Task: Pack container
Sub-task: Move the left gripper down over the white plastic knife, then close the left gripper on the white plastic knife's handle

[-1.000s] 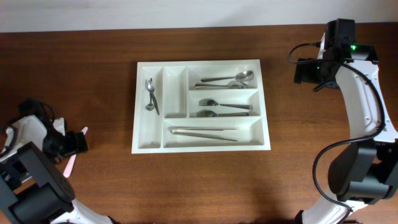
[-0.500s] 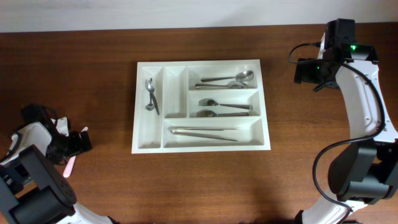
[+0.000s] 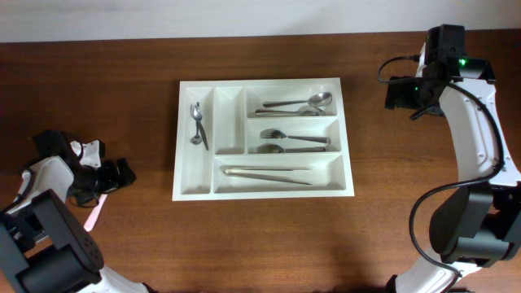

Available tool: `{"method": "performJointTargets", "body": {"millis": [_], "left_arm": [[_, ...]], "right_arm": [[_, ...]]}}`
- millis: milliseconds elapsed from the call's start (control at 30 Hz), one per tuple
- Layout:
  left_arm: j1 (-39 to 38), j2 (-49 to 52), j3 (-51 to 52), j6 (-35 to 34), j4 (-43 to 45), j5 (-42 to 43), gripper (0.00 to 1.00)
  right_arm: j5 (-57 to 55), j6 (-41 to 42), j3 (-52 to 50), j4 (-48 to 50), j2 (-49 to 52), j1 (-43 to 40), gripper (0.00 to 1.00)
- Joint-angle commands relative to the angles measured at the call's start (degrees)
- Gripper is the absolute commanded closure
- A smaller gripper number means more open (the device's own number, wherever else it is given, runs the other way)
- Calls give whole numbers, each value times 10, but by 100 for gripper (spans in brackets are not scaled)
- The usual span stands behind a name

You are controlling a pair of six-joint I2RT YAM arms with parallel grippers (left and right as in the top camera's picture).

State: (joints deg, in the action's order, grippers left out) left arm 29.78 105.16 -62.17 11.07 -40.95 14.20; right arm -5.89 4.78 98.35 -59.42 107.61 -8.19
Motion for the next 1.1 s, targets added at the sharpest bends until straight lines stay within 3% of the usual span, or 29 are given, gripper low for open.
{"method": "performJointTargets", "body": {"millis": [0, 400, 733, 1067], "left_arm": [[-4, 21, 22, -12, -22, 44, 1], [-4, 21, 22, -11, -32, -28, 1], [-4, 21, 22, -11, 7, -267, 1], [-4, 21, 22, 76, -35, -280, 0]], "right_arm": [[1, 7, 6, 0, -18, -1, 1], [1, 6, 6, 0, -18, -1, 1], [1, 6, 6, 0, -18, -1, 1], [1, 6, 6, 0, -18, -1, 1]]}}
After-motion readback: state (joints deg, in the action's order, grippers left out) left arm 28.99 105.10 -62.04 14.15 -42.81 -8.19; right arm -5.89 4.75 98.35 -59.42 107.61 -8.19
